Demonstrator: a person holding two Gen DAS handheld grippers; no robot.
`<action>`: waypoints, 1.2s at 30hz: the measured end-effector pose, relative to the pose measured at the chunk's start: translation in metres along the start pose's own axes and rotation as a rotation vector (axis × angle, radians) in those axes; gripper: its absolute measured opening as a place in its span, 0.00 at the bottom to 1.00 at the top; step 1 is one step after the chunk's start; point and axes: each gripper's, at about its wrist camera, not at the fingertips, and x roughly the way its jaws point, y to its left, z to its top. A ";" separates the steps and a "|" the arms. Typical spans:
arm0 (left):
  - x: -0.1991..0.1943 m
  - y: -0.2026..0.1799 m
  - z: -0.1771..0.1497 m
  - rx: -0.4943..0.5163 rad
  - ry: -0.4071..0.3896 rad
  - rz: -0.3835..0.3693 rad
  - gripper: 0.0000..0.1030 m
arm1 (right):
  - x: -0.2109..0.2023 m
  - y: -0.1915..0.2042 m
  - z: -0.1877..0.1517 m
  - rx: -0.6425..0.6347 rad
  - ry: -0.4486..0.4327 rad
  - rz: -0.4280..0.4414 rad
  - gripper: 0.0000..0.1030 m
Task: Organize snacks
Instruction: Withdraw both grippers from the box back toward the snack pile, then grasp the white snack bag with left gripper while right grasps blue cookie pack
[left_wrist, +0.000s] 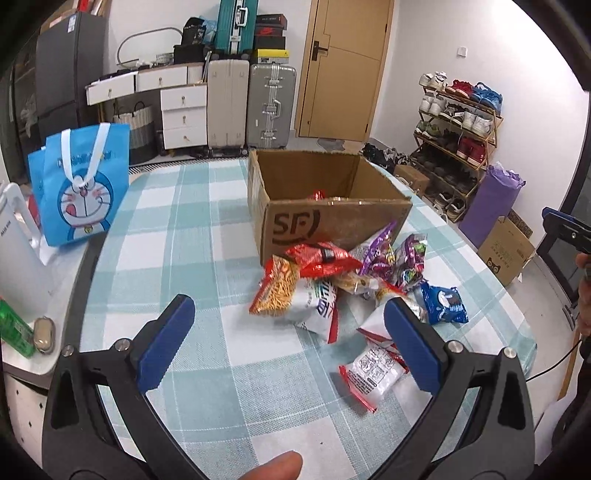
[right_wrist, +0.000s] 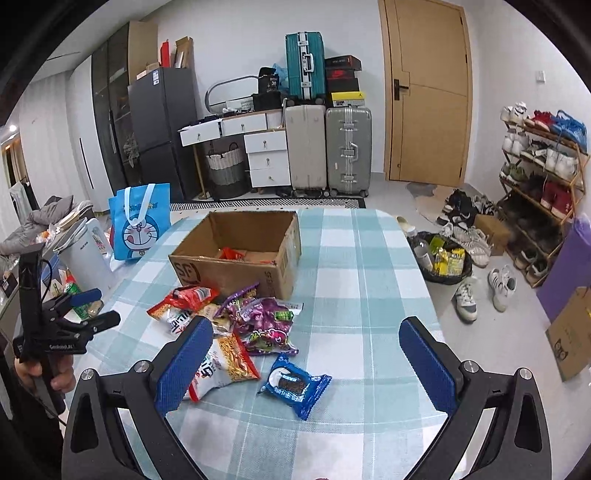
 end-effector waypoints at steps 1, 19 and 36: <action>0.006 -0.001 -0.004 0.000 0.013 -0.007 0.99 | 0.008 -0.002 -0.004 0.007 0.017 0.003 1.00; 0.068 -0.043 -0.055 0.099 0.152 -0.083 0.99 | 0.080 -0.012 -0.053 0.049 0.152 0.010 0.99; 0.105 -0.068 -0.078 0.178 0.236 -0.104 0.99 | 0.125 -0.009 -0.083 0.052 0.277 0.030 0.99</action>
